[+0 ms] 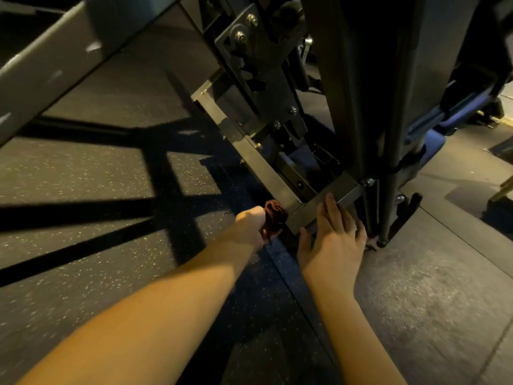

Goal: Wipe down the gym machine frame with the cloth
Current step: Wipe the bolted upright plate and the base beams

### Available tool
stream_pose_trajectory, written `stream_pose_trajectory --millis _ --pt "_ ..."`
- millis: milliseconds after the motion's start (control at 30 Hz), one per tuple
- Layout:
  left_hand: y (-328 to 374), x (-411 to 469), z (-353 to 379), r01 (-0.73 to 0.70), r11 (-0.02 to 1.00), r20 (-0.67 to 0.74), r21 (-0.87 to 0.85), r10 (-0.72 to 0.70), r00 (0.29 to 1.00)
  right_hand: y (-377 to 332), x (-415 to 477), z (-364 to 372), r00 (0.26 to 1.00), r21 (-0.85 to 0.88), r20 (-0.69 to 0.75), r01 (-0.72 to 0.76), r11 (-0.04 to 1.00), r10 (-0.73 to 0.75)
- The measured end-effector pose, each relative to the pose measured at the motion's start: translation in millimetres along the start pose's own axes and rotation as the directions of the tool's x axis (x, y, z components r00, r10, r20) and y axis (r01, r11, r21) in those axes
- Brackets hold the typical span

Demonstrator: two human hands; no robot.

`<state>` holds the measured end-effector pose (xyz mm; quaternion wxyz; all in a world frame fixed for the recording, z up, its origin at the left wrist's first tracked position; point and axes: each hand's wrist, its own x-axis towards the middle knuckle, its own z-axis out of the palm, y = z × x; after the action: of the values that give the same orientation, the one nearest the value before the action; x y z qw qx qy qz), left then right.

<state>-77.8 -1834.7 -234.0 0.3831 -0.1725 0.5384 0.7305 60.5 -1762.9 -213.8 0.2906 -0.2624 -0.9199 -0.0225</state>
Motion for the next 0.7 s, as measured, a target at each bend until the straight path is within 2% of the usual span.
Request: stream_pose_trajectory --millis 67,133,233,333,433,500,567,633,700 --pt "-0.2 -16.7 -4.8 -0.059 0.998 0.066 0.014 0.058 0.996 0.0 -0.1 -4.0 1.0 0.022 0.024 -0.008 1.0 0.008" --pt "0.8 -26.7 -17.4 -0.214 0.967 0.065 0.139 0.206 0.976 0.6 0.7 -8.9 0.999 0.058 0.043 -0.016 0.998 0.014" --pt "1.6 -45.8 -40.6 -0.437 0.845 0.046 0.307 0.446 0.894 -2.2 2.4 -18.4 0.999 0.168 0.05 -0.019 0.986 0.011" --pt "1.6 -77.6 -56.6 -0.587 0.682 0.143 0.437 0.591 0.794 -16.2 2.7 -31.1 1.0 0.386 0.022 -0.017 0.922 0.009" --pt "13.4 -110.2 -71.6 -0.667 0.505 0.2 0.548 0.695 0.691 -42.8 -1.3 -43.5 0.995 0.702 0.093 -0.047 0.71 -0.026" --pt "27.8 -134.3 -84.1 -0.672 0.436 0.184 0.599 0.741 0.646 -64.8 -1.8 -46.4 0.98 0.834 0.188 -0.128 0.536 -0.059" --pt "43.4 -156.5 -93.8 -0.65 0.433 0.141 0.625 0.756 0.639 -85.1 -0.2 -52.2 0.956 0.881 0.282 -0.227 0.415 -0.077" --pt "61.8 -179.1 -106.0 -0.63 0.408 0.112 0.66 0.776 0.621 -108.4 5.9 -63.8 0.928 0.889 0.36 -0.309 0.339 -0.099" --pt "81.9 -197.1 -120.0 -0.591 0.364 0.092 0.72 0.793 0.602 -134.4 13.3 -75.6 0.889 0.891 0.438 -0.409 0.197 -0.132"
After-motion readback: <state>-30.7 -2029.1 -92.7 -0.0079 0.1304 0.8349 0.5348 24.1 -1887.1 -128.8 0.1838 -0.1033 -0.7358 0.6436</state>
